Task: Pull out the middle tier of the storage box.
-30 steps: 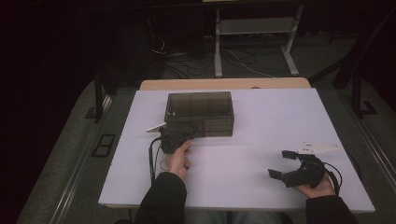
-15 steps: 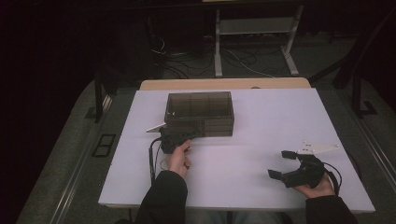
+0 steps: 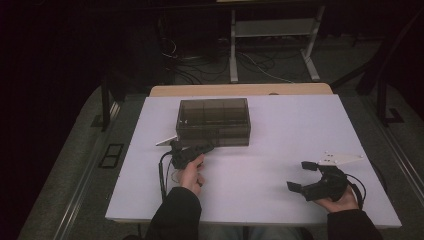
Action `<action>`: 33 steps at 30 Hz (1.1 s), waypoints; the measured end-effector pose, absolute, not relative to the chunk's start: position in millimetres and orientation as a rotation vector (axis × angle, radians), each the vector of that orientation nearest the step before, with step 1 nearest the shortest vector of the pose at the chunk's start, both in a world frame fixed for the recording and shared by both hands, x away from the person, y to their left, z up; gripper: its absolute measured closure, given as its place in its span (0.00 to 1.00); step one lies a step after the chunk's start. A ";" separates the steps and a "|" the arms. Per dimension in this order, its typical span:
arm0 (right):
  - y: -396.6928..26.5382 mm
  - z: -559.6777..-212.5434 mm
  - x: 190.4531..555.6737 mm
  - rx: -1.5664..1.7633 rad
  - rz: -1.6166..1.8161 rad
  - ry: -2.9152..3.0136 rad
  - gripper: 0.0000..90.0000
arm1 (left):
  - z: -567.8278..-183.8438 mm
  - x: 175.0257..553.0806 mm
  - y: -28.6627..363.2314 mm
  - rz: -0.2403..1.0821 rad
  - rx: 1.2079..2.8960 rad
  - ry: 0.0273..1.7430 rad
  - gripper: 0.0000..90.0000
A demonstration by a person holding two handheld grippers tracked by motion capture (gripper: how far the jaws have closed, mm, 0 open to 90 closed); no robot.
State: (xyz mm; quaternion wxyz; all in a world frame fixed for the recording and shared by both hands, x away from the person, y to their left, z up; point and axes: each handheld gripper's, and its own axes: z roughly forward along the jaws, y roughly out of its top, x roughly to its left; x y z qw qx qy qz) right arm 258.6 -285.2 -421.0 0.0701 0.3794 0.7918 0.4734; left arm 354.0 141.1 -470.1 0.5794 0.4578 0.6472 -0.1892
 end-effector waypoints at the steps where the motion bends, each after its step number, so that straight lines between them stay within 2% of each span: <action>1: -285.1 -420.9 258.5 1.142 1.425 2.382 0.00 | -469.9 352.0 141.4 -0.447 1.071 1.511 0.91; 23: -284.8 -421.4 258.8 1.141 1.421 2.384 0.00 | -466.1 338.1 139.7 -0.419 1.119 1.496 0.89; 24: -284.8 -421.4 258.8 1.142 1.422 2.384 0.00 | -465.2 337.4 139.7 -0.412 1.128 1.492 0.88; 26: -284.8 -421.4 258.8 1.142 1.421 2.383 0.00 | -462.0 336.7 139.4 -0.419 1.151 1.477 0.80; 33: -285.0 -421.3 258.7 1.144 1.422 2.382 0.00 | -450.3 333.3 138.0 -0.380 1.255 1.435 0.66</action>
